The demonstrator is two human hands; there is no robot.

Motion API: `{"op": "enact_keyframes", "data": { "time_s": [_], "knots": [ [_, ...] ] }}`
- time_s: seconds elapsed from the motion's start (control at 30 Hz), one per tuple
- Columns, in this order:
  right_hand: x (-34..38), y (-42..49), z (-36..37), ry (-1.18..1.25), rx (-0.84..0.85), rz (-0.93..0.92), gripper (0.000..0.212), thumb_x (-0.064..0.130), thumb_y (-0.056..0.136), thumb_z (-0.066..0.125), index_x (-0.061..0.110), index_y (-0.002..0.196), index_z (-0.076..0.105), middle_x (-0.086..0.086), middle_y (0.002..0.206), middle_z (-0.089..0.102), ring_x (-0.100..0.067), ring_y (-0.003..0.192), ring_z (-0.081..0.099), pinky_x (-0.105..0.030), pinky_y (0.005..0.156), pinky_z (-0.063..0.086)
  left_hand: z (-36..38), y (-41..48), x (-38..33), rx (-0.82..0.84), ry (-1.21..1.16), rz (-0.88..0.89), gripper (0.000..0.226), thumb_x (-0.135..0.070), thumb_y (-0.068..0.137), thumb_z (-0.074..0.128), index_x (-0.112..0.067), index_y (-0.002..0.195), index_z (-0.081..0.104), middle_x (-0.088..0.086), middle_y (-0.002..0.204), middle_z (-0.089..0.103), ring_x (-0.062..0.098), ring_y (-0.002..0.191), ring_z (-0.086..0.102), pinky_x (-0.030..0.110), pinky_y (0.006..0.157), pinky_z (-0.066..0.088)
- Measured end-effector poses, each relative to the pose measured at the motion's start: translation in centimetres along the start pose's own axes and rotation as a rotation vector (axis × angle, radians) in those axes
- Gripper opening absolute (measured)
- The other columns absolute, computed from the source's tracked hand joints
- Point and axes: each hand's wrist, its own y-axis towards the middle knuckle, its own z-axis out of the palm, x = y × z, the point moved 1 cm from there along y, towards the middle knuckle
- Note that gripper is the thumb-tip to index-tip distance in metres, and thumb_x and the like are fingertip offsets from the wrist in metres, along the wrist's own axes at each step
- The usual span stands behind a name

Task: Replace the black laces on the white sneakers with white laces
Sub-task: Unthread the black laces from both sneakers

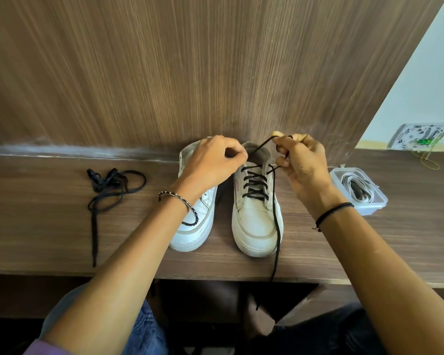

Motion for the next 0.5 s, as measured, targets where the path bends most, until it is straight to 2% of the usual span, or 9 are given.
{"op": "enact_keyframes", "data": {
  "time_s": [0.07,0.13,0.23,0.3,0.37,0.43,0.5],
  "knots": [
    [-0.3,-0.2,0.4,-0.071,-0.018,-0.036,0.028,-0.001,0.095,0.066,0.015,0.083,0.047,-0.004,0.074,0.065,-0.006,0.053,0.050,-0.017,0.044,0.037,0.1,0.0,0.1,0.000,-0.019,0.003,0.016,-0.036,0.095,0.062,-0.031,0.095,0.078,-0.022,0.073,0.056,0.004,0.077,0.055,0.026,0.073,0.036],
    [-0.4,-0.8,1.0,-0.182,-0.002,-0.093,0.019,0.007,0.098,0.066,0.012,0.094,0.048,-0.004,0.074,0.061,-0.004,0.052,0.054,-0.017,0.045,0.042,0.0,0.0,0.1,0.002,-0.012,0.008,0.017,-0.037,0.096,0.062,-0.032,0.098,0.078,-0.021,0.070,0.054,0.007,0.079,0.056,0.026,0.073,0.036],
    [0.0,-1.8,1.8,-0.223,0.085,-0.101,0.017,0.021,0.105,0.057,0.007,0.108,0.049,-0.009,0.087,0.076,-0.008,0.051,0.052,-0.019,0.046,0.043,-0.1,0.1,0.2,0.013,0.014,0.025,0.017,-0.039,0.096,0.063,-0.031,0.098,0.077,-0.019,0.069,0.055,0.007,0.082,0.058,0.017,0.067,0.034],
    [0.3,-2.1,1.9,-0.227,0.146,-0.046,0.025,0.030,0.110,0.045,0.006,0.104,0.049,-0.011,0.093,0.079,-0.011,0.050,0.044,-0.018,0.043,0.039,-0.1,0.2,0.3,0.025,0.012,0.033,0.017,-0.039,0.096,0.063,-0.029,0.091,0.075,-0.016,0.066,0.056,0.009,0.080,0.062,0.022,0.072,0.042],
    [0.7,-2.2,1.9,-0.246,0.139,0.011,0.035,0.035,0.112,0.035,0.009,0.096,0.053,-0.007,0.085,0.079,-0.011,0.050,0.039,-0.020,0.042,0.033,-0.1,0.2,0.4,0.036,0.000,0.030,0.016,-0.039,0.096,0.063,-0.030,0.085,0.072,-0.015,0.068,0.057,0.010,0.077,0.064,0.030,0.077,0.048],
    [0.9,-2.1,1.6,-0.201,0.138,0.078,0.056,0.050,0.110,0.025,0.010,0.095,0.060,-0.010,0.086,0.078,-0.011,0.048,0.033,-0.023,0.045,0.026,-0.1,0.1,0.3,0.034,0.002,0.023,0.015,-0.038,0.096,0.064,-0.029,0.089,0.074,-0.014,0.071,0.057,0.010,0.078,0.065,0.026,0.076,0.047],
    [1.1,-1.8,1.2,-0.040,0.168,0.135,0.078,0.066,0.104,0.013,0.006,0.094,0.062,-0.023,0.097,0.077,-0.011,0.046,0.026,-0.027,0.046,0.021,-0.1,0.1,0.2,0.024,0.005,0.019,0.016,-0.038,0.095,0.064,-0.029,0.092,0.076,-0.015,0.074,0.057,0.010,0.082,0.066,0.024,0.074,0.042]
  ]
}}
